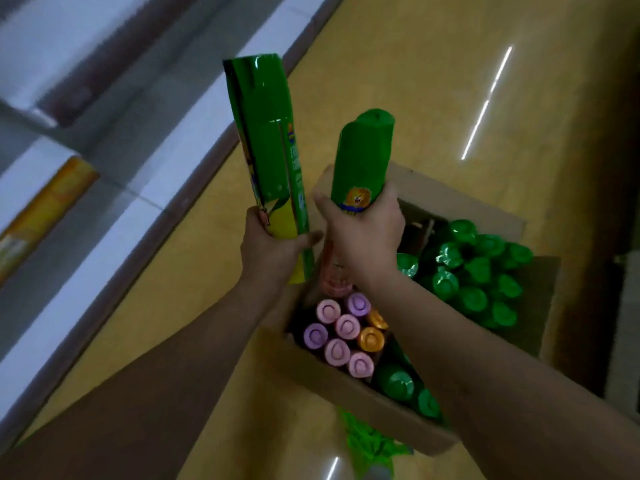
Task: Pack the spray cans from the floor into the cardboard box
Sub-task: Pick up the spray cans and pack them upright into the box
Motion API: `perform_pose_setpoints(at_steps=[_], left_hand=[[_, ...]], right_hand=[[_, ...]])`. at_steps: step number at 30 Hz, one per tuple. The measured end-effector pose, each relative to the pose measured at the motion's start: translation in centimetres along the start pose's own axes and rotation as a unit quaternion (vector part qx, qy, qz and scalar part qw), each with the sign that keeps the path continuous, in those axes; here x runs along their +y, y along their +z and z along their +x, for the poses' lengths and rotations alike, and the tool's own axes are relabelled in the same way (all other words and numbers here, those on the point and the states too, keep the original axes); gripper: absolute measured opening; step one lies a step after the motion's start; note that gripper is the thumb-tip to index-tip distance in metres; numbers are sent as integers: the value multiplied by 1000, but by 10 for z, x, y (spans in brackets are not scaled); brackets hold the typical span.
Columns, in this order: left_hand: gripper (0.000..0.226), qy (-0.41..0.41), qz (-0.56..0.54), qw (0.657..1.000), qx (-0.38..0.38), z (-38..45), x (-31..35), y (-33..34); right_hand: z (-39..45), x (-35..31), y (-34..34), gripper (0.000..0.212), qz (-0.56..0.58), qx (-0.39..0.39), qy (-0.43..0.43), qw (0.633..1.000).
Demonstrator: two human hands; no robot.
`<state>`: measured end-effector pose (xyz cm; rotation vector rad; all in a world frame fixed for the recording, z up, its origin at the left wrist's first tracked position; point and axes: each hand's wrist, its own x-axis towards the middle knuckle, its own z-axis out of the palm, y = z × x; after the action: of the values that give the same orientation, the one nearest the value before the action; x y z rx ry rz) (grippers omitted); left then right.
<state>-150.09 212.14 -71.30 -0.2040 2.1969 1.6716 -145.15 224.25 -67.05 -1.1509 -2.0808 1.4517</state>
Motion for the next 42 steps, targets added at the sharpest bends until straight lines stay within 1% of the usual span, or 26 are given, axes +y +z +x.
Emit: perform_pose_setpoints(at_steps=[2,4,5,7,10,12,15,17,19,21,23,26,28,32,36,39,42], left_hand=[[70,37,10,999,-34,10,29,42],[66,67,14,996,-65,16,55,80],[64,80,18,993,-83,19,64,97],[63,101,25,988,-116,25,74,125],[69,120,36,981,-149,40,74,157],[72,107,32,979,-168,54,67,173],[70,77,41,976,-199,77,53,191],[67,65,70,968,-231,94,42,199],[67,69,120,951,-275,115,26,203],[76,68,177,924,-331,136,5,205],[80,53,232,899,-368,151,-19,212],[93,38,276,877,-391,164,-50,220],[102,35,296,866,-401,169,-66,224],[103,12,338,836,-433,183,-90,235],[112,-22,369,806,-463,196,-106,236],[102,-25,375,768,-519,192,-105,234],[91,-23,385,728,-567,192,-103,236]], right_hand=[[34,-2,-30,60,18,44,-3,999],[63,2,-58,73,35,80,-10,996],[75,7,-69,75,40,95,-13,995],[95,17,-85,71,44,118,-12,992],[120,40,-97,60,53,111,4,992],[131,58,-97,56,64,94,26,993],[143,90,-92,56,69,79,62,993],[150,110,-85,60,60,71,87,992],[155,128,-74,65,28,70,114,991],[156,145,-64,68,2,59,136,989],[154,159,-60,73,-7,54,144,988],[151,176,-53,66,-42,58,159,985],[150,183,-47,66,-68,64,166,982],[149,197,-39,74,-93,69,193,974],[152,203,-36,74,-117,54,208,969],[154,204,-39,66,-141,58,219,964],[151,206,-40,66,-169,44,216,961]])
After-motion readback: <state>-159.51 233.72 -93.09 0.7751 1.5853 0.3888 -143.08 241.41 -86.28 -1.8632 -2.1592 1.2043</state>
